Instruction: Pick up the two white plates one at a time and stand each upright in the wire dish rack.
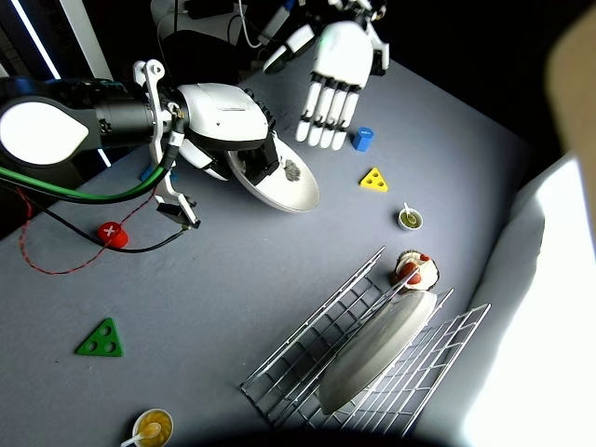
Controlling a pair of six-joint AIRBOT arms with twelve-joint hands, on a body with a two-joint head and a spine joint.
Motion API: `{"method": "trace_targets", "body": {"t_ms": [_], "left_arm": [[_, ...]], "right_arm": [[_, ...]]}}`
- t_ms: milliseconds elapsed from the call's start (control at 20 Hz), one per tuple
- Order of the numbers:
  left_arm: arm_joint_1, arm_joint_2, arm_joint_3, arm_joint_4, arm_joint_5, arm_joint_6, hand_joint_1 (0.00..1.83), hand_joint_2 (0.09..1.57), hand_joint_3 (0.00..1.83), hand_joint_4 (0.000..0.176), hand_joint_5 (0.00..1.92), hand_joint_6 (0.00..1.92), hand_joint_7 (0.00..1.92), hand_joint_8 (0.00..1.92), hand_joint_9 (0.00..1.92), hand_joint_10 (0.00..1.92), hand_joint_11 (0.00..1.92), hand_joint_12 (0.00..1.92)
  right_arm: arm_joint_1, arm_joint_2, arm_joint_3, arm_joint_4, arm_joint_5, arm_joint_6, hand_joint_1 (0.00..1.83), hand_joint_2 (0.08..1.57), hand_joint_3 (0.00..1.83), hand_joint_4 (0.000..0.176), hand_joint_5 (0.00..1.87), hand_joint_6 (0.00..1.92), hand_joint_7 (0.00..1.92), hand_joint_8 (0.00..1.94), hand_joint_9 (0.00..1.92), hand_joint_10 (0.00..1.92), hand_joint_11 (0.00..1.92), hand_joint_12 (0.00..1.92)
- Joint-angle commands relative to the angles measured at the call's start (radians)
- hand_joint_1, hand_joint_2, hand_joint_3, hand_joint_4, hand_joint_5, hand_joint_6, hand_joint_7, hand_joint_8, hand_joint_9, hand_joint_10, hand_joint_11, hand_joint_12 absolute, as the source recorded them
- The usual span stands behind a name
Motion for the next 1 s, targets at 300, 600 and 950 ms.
{"method": "trace_targets", "body": {"t_ms": [300,600,950], "left_arm": [[-0.006,0.066,-0.001,-0.030,-0.062,-0.002,0.00,0.98,0.00,0.000,0.17,0.00,0.22,0.00,0.22,0.00,0.20,0.01],[-0.007,0.100,-0.001,-0.016,-0.084,-0.002,0.00,0.98,0.00,0.000,0.15,0.00,0.19,0.00,0.18,0.00,0.19,0.01],[-0.125,0.106,-0.013,0.085,-0.081,-0.002,0.00,0.98,0.00,0.000,0.13,0.00,0.19,0.01,0.19,0.01,0.18,0.01]], "right_arm": [[0.170,0.072,-0.032,-0.034,0.043,0.236,1.50,1.02,0.00,0.000,1.04,0.85,1.36,0.03,1.27,0.44,0.99,1.32],[0.314,0.116,-0.027,-0.034,-0.027,0.450,1.50,1.01,0.00,0.000,1.05,0.79,1.36,0.05,1.29,0.40,1.02,1.28],[0.405,0.134,0.035,-0.104,-0.131,0.807,1.50,1.01,0.00,0.000,1.03,0.81,1.32,0.16,1.27,0.44,1.01,1.31]]}}
